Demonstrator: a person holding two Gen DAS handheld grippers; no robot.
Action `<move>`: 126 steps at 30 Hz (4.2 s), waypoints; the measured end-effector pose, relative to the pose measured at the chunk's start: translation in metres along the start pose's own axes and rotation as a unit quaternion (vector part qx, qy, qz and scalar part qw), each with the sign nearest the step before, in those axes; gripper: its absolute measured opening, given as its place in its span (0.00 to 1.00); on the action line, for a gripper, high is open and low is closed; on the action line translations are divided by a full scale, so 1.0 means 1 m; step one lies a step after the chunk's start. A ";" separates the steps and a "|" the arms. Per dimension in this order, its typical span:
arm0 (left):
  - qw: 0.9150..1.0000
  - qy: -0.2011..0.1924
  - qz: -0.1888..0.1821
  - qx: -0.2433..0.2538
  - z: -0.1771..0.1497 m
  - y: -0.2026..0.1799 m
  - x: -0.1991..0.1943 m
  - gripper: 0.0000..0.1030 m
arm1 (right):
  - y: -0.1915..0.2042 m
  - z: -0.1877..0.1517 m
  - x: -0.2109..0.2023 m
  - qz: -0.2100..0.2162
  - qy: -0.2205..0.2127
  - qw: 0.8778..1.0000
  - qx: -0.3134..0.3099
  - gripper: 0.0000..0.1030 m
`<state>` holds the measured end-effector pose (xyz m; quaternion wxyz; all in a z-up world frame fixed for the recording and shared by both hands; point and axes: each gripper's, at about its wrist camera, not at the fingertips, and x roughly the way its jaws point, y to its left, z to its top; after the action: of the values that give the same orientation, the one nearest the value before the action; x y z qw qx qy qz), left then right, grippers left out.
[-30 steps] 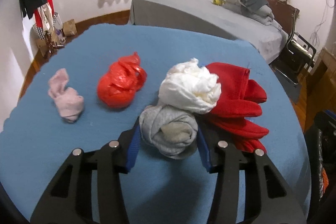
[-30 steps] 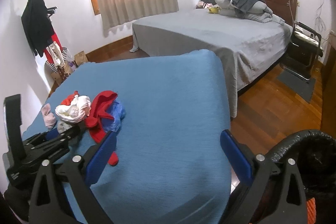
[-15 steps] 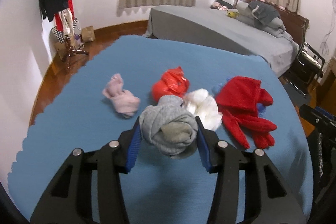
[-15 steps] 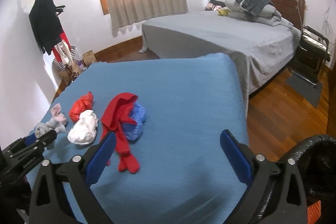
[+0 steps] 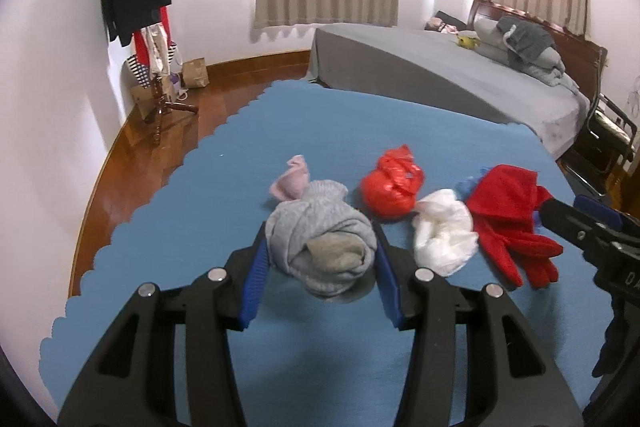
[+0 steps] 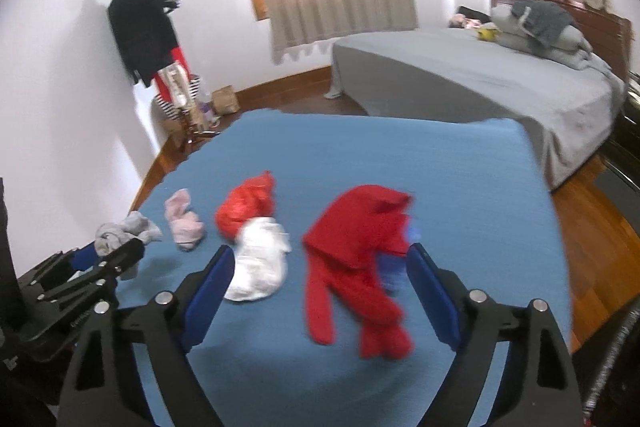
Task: Collect trash
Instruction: 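Grasp the crumpled white cloth with the right gripper while the left holds the grey sock, then carry the grey sock and white cloth in both grippers over the bin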
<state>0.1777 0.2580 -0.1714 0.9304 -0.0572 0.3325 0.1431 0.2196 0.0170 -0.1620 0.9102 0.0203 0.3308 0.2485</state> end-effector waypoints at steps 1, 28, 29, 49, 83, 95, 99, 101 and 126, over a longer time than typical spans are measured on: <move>1.000 0.000 0.003 -0.003 0.000 0.004 0.000 0.45 | 0.004 0.000 0.004 0.004 0.003 1.000 -0.001 0.80; 0.999 0.001 0.029 -0.034 -0.009 0.047 0.005 0.45 | 0.044 -0.016 0.087 0.017 0.092 0.995 -0.046 0.39; 0.999 0.000 0.029 -0.035 -0.009 0.048 0.004 0.45 | 0.044 -0.015 0.085 0.021 0.091 0.995 -0.046 0.37; 1.000 -0.025 0.011 -0.009 0.002 0.008 -0.046 0.45 | 0.014 0.013 -0.021 0.031 0.023 0.999 -0.006 0.37; 0.979 -0.071 -0.167 0.088 -0.017 -0.175 -0.167 0.45 | -0.107 -0.020 -0.257 -0.092 -0.096 0.989 0.068 0.37; 0.963 -0.088 -0.222 0.128 -0.029 -0.227 -0.202 0.45 | -0.134 -0.041 -0.312 -0.135 -0.125 0.979 0.091 0.37; 0.956 -0.093 -0.241 0.140 -0.031 -0.244 -0.211 0.45 | -0.140 -0.048 -0.326 -0.155 -0.132 0.975 0.090 0.37; 0.952 -0.095 -0.250 0.146 -0.034 -0.252 -0.215 0.45 | -0.143 -0.051 -0.332 -0.164 -0.134 0.973 0.089 0.37; 0.918 -0.067 -0.335 0.203 -0.077 -0.335 -0.202 0.46 | -0.212 -0.110 -0.353 -0.237 -0.090 0.956 0.148 0.37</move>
<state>0.0839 -0.1226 -0.0990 0.9358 0.0347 0.2523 -0.2439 0.0131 -0.3469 -0.0821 0.9557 0.0979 0.2761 -0.0285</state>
